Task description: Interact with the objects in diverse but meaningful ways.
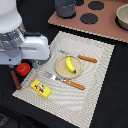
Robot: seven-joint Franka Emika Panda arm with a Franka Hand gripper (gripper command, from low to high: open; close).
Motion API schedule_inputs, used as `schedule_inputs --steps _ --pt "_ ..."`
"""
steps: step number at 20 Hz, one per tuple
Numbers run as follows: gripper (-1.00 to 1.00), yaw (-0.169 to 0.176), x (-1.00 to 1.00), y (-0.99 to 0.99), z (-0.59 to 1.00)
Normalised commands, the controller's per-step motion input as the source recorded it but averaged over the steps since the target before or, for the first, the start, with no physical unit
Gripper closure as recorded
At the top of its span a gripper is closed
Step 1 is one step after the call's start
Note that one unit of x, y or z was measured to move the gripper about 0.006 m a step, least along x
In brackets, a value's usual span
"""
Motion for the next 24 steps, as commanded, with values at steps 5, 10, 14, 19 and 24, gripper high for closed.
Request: schedule_inputs --steps 5,10,14,19,24 --pt "-1.00 0.000 -0.28 0.17 -0.18" --pt "-1.00 0.000 -0.28 0.23 -0.22" --pt "-1.00 -0.002 -0.23 0.18 -0.21" --pt "-1.00 -0.011 -0.24 0.10 -0.19" --pt "-1.00 -0.037 -0.17 0.00 -0.11"
